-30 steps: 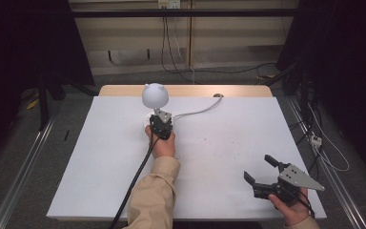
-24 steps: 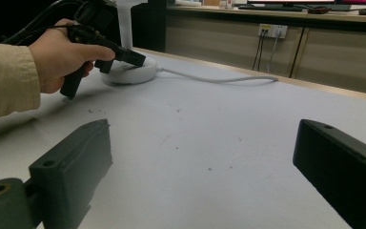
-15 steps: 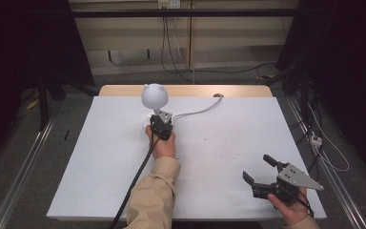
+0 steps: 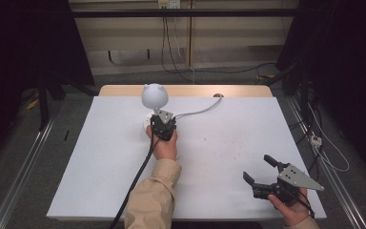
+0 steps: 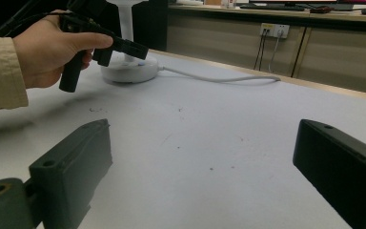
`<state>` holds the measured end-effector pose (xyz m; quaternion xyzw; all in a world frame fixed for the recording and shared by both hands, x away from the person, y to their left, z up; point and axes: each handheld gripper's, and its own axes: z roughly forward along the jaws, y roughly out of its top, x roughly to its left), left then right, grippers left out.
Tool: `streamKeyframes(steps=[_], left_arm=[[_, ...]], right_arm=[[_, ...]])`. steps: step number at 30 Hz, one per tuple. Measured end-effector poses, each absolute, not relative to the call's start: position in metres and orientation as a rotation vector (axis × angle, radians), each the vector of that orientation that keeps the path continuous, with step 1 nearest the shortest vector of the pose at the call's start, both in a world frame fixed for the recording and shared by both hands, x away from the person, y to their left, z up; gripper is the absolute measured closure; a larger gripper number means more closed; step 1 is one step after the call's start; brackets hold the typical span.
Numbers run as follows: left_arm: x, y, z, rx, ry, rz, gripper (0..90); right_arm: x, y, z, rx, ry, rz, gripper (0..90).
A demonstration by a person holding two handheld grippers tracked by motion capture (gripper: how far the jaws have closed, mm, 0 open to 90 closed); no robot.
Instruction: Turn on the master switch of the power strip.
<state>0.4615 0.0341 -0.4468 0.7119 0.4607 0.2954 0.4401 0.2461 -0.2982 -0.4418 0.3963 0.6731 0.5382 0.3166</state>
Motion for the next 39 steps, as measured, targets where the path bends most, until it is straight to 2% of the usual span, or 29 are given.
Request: streamKeyframes(steps=[4, 8, 17, 18, 39], left_arm=[[0.458, 0.037, -0.44, 1.77, 1.129, 0.729, 75.4], [0.455, 0.044, -0.434, 1.745, 1.147, 0.715, 66.4], [0.449, 0.06, -0.432, 1.718, 1.17, 0.67, 57.7], [0.448, 0.061, -0.432, 1.712, 1.177, 0.658, 54.2], [0.44, 0.065, -0.432, 1.763, 1.163, 0.567, 32.0]], right_arm=[[0.246, -0.298, -0.442, 1.043, 1.772, 1.418, 5.4], [0.246, -0.297, -0.442, 1.039, 1.775, 1.421, 5.4], [0.246, -0.297, -0.442, 1.033, 1.784, 1.416, 5.4], [0.246, -0.297, -0.442, 1.034, 1.783, 1.416, 5.4], [0.246, -0.297, -0.442, 1.04, 1.785, 1.415, 5.4]])
